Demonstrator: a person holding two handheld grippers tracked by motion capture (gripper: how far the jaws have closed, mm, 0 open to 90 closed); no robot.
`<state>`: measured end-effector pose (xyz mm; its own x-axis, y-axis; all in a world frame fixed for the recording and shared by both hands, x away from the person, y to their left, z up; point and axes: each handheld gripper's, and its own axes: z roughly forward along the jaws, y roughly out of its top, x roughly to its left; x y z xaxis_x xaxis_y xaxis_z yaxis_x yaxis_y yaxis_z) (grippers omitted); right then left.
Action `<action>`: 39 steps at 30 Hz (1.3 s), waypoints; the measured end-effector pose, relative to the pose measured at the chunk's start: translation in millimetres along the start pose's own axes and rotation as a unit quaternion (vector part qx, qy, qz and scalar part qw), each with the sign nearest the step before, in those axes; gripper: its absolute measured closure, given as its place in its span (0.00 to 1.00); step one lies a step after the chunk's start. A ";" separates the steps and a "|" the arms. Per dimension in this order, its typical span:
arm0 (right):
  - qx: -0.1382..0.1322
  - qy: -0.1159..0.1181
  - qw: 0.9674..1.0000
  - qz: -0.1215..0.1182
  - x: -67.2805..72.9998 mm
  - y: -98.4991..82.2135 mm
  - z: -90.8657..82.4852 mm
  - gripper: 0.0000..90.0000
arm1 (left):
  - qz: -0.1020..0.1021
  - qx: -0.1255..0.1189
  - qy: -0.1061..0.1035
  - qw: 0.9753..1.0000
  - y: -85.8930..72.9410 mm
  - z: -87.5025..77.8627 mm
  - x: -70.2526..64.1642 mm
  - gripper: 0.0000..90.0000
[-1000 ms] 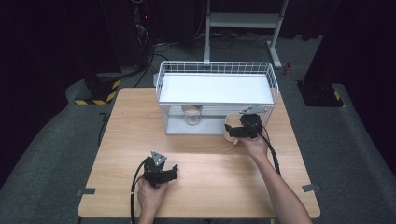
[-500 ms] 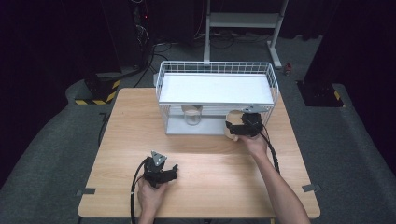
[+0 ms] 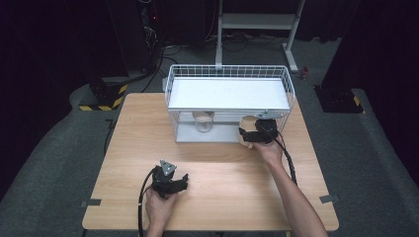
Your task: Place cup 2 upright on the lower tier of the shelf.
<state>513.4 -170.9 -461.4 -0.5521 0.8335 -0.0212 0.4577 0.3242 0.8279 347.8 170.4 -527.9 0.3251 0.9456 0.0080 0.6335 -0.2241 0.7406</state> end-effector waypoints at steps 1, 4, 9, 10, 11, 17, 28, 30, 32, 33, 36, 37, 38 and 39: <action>0.000 0.000 1.000 0.000 0.0 0.0 0.0 0.10 | 0.000 0.000 0.000 1.000 0.0 0.0 0.0 0.25; 0.000 0.001 1.000 0.002 0.0 -0.1 -0.1 0.10 | 0.000 -0.001 0.000 1.000 0.0 0.1 -0.2 0.25; -0.001 0.001 1.000 0.011 0.4 -0.3 -0.5 0.09 | 0.001 -0.002 0.001 1.000 0.0 0.1 -0.1 0.25; -0.002 0.001 1.000 0.011 0.2 -0.4 -0.5 0.09 | 0.001 -0.002 0.001 1.000 -0.1 0.1 -0.1 0.25; -0.004 0.002 1.000 0.010 -0.3 -0.4 -0.3 0.09 | 0.001 -0.002 0.001 1.000 0.0 0.1 -0.1 0.25; -0.010 0.010 1.000 0.017 -2.3 0.3 -3.5 0.08 | 0.001 -0.002 0.001 1.000 0.0 0.1 -0.1 0.25; -0.021 0.009 0.999 0.025 -2.2 2.1 -10.5 0.09 | 0.001 -0.002 0.001 1.000 0.0 0.1 -0.1 0.25; -0.025 0.011 0.999 0.031 -2.7 1.6 -13.2 0.09 | 0.001 -0.002 0.001 1.000 0.0 0.1 -0.1 0.25; -0.030 0.011 0.999 0.033 -3.7 0.9 -16.1 0.09 | 0.001 -0.001 0.000 1.000 0.0 0.0 -0.1 0.25; -0.030 0.012 0.999 0.036 -3.7 0.9 -17.6 0.09 | 0.001 -0.001 0.000 1.000 0.0 0.0 -0.1 0.25; -0.031 0.013 0.999 0.036 -4.2 1.8 -22.1 0.09 | 0.001 -0.001 0.000 1.000 0.0 0.0 0.0 0.25; -0.030 0.014 0.999 0.037 -4.4 2.1 -23.9 0.09 | 0.001 -0.001 0.000 1.000 0.0 0.0 0.0 0.25; -0.031 0.013 0.999 0.037 -4.7 2.3 -25.8 0.09 | 0.001 -0.001 0.000 1.000 0.0 0.0 0.0 0.25; -0.033 0.013 0.999 0.040 -4.5 2.2 -27.8 0.09 | 0.001 -0.001 0.000 1.000 0.0 0.0 0.0 0.25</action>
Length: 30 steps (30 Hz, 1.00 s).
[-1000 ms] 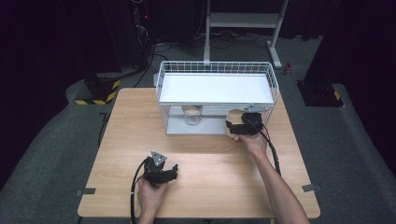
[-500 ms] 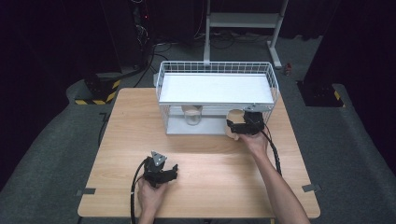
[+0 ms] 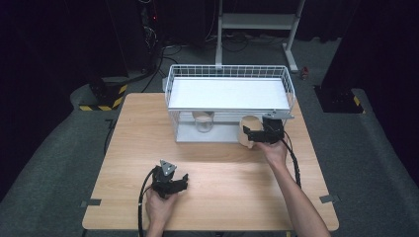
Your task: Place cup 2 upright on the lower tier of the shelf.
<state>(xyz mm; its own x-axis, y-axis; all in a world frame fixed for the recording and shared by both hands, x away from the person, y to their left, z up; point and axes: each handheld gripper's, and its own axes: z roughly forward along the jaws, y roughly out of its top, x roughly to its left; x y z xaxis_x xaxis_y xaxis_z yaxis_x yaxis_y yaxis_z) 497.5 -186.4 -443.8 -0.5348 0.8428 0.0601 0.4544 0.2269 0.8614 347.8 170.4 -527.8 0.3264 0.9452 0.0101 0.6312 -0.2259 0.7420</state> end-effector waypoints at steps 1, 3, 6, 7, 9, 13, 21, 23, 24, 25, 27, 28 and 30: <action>-0.002 -0.001 1.000 0.000 -0.1 0.0 -1.9 0.09 | 0.000 0.000 0.000 1.000 0.0 0.0 0.0 0.25; -0.002 -0.001 1.000 0.004 -0.3 -0.7 -5.7 0.09 | 0.000 0.000 0.000 1.000 0.0 0.0 0.0 0.25; -0.005 -0.002 1.000 0.007 -1.1 -3.1 -12.2 0.09 | -0.001 0.000 0.000 1.000 0.0 0.0 -0.1 0.25; -0.004 -0.001 1.000 0.007 -1.0 -4.1 -14.2 0.09 | 0.000 0.000 0.000 1.000 0.0 0.0 0.0 0.25; -0.004 -0.001 1.000 0.009 -0.1 -6.3 -17.9 0.09 | 0.000 0.000 0.000 1.000 0.0 0.1 0.0 0.25; 0.000 0.004 1.000 0.011 3.0 -14.8 -26.0 0.12 | 0.000 0.000 0.000 1.000 0.0 0.0 0.0 0.25; 0.018 -0.001 1.000 0.004 19.3 -39.8 -32.3 0.15 | 0.000 -0.001 0.001 1.000 -0.1 0.1 -0.2 0.25; 0.022 -0.008 1.000 0.005 22.3 -44.7 -29.8 0.16 | 0.001 -0.002 0.000 1.000 -0.1 0.0 -0.1 0.26; 0.024 -0.014 1.000 0.004 24.0 -47.5 -27.7 0.17 | 0.002 -0.001 0.000 1.000 -0.1 0.0 -0.1 0.26; 0.026 -0.017 1.000 0.003 25.0 -48.8 -26.2 0.17 | 0.002 -0.002 0.000 1.000 -0.1 0.0 -0.1 0.26; 0.032 -0.021 0.999 0.007 28.1 -51.6 -22.3 0.18 | 0.002 -0.002 0.000 1.000 -0.1 0.0 -0.1 0.26; 0.033 -0.026 0.999 0.005 29.4 -52.8 -20.6 0.19 | 0.001 -0.001 0.000 1.000 -0.1 -0.1 -0.3 0.26; 0.034 -0.034 0.999 0.003 30.8 -54.4 -17.5 0.21 | 0.002 -0.001 0.000 1.000 -0.1 -0.1 -0.3 0.26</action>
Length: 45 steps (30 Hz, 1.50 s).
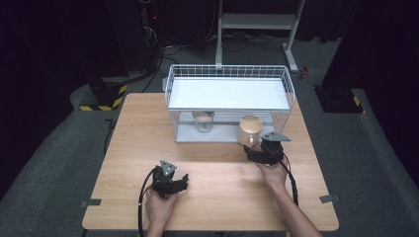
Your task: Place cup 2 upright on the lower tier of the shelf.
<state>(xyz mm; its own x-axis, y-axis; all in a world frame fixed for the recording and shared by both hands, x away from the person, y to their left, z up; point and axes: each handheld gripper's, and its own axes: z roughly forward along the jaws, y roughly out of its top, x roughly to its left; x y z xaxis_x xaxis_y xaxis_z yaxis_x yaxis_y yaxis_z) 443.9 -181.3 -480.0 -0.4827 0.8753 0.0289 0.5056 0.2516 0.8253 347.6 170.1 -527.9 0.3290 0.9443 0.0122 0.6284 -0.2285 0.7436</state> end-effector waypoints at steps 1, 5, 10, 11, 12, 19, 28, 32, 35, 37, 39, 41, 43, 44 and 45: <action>0.002 -0.005 1.000 0.003 0.4 -0.7 1.9 0.22 | 0.001 0.000 -0.001 1.000 0.0 0.0 0.0 0.26; -0.003 -0.010 1.000 0.010 0.5 -1.9 6.4 0.26 | 0.003 -0.001 -0.004 1.000 -0.1 -0.1 -0.7 0.26; -0.002 -0.011 1.000 0.009 0.5 -0.8 10.2 0.31 | 0.003 -0.001 -0.004 1.000 -0.1 -0.1 -0.6 0.26; -0.002 -0.014 1.000 0.007 0.3 -0.7 11.4 0.31 | 0.004 0.000 -0.004 1.000 0.0 -0.2 -0.5 0.26; 0.001 -0.017 1.000 0.009 0.6 -0.3 12.5 0.31 | 0.003 0.000 -0.004 1.000 -0.1 -0.1 -0.7 0.26; -0.001 -0.032 0.999 0.008 -2.9 1.2 15.2 0.38 | 0.008 0.002 -0.005 1.000 0.0 -0.5 -0.7 0.26; -0.002 -0.036 0.999 0.018 -6.3 4.1 20.7 0.41 | 0.007 0.002 -0.006 1.000 0.1 -0.4 -0.4 0.26; -0.004 -0.034 0.999 0.021 -8.3 4.1 22.3 0.42 | 0.007 0.002 -0.006 1.000 0.1 -0.3 -0.3 0.26; -0.002 -0.032 0.999 0.022 -9.4 4.4 23.9 0.42 | 0.006 0.002 -0.006 1.000 0.1 -0.2 -0.5 0.26; 0.001 -0.031 0.999 0.023 -9.6 6.1 25.0 0.42 | 0.006 0.002 -0.006 1.000 0.1 -0.2 -0.5 0.26; 0.002 -0.029 0.999 0.021 -10.0 8.5 26.5 0.43 | 0.005 0.001 -0.006 1.000 0.0 -0.2 -0.6 0.26; 0.004 -0.030 0.999 0.022 -10.0 11.0 28.1 0.43 | 0.002 0.000 -0.005 1.000 0.0 0.0 -1.0 0.26; 0.003 -0.031 0.999 0.023 -10.5 13.0 30.2 0.44 | 0.003 0.001 -0.005 1.000 0.2 0.0 -0.8 0.26; 0.002 -0.030 0.999 0.025 -10.6 13.1 31.1 0.44 | 0.001 0.000 -0.005 1.000 0.1 0.2 -1.1 0.26; 0.004 -0.030 0.999 0.025 -10.9 13.5 32.2 0.44 | 0.000 0.000 -0.005 1.000 0.1 0.2 -1.3 0.26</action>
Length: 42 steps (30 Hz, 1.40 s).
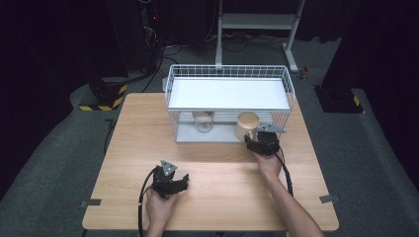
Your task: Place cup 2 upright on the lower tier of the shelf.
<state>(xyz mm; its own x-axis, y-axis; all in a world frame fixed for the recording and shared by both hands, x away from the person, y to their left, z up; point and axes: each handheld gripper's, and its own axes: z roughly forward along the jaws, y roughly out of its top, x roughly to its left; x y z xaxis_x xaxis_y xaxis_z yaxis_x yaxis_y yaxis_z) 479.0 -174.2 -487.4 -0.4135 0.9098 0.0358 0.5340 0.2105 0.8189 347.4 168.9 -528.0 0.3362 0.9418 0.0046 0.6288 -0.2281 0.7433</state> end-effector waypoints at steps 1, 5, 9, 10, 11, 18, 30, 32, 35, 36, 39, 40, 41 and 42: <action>0.003 0.001 1.000 0.006 0.4 0.8 1.1 0.44 | 0.000 0.000 0.000 1.000 0.0 0.0 0.0 0.26; 0.005 0.000 1.000 0.005 -0.3 6.2 3.9 0.44 | 0.000 0.000 0.000 1.000 0.0 0.0 0.0 0.26; 0.006 0.002 1.000 0.011 -1.6 9.8 7.9 0.45 | 0.000 0.000 0.000 1.000 0.0 0.0 0.1 0.26; 0.005 0.004 1.000 0.011 -2.1 10.0 8.9 0.45 | 0.000 0.000 0.000 1.000 0.0 0.0 0.0 0.26; 0.006 0.003 1.000 0.017 -2.0 10.6 9.9 0.45 | 0.001 0.001 0.000 1.000 0.0 -0.1 0.2 0.26; 0.004 -0.001 1.000 0.018 -1.9 17.8 16.2 0.47 | 0.000 0.000 0.000 1.000 0.0 0.0 0.1 0.26; 0.003 0.001 1.000 0.031 -5.4 14.6 28.0 0.48 | 0.001 0.001 0.000 1.000 0.0 -0.1 0.2 0.26; 0.005 0.000 0.999 0.034 -5.3 13.8 29.5 0.48 | 0.000 0.000 0.000 1.000 0.0 0.0 0.0 0.26; 0.006 0.000 0.999 0.035 -5.3 13.1 31.1 0.48 | 0.000 0.000 0.000 1.000 0.0 0.0 0.1 0.26; 0.006 0.000 0.999 0.032 -5.6 12.8 31.8 0.48 | 0.000 0.000 0.000 1.000 0.0 0.0 0.1 0.26; 0.008 -0.001 0.999 0.033 -5.9 12.1 33.0 0.49 | 0.000 0.000 0.000 1.000 0.0 0.0 0.0 0.26; 0.008 -0.002 0.999 0.032 -5.8 12.0 33.2 0.49 | 0.000 0.000 0.000 1.000 0.0 0.0 0.1 0.26; 0.006 -0.003 1.000 0.027 -6.2 12.1 33.7 0.49 | 0.001 0.001 0.000 1.000 0.0 -0.1 0.2 0.26; 0.006 -0.003 1.000 0.027 -6.2 12.0 33.9 0.49 | 0.000 0.000 0.000 1.000 0.0 0.0 0.1 0.26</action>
<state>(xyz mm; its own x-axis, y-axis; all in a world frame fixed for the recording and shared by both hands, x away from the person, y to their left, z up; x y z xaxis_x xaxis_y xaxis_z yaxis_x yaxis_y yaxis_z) 513.0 -165.1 -497.2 -0.3795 0.9220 0.0766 0.5646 0.1651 0.8087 347.4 169.0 -528.0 0.3362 0.9418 0.0050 0.6288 -0.2285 0.7432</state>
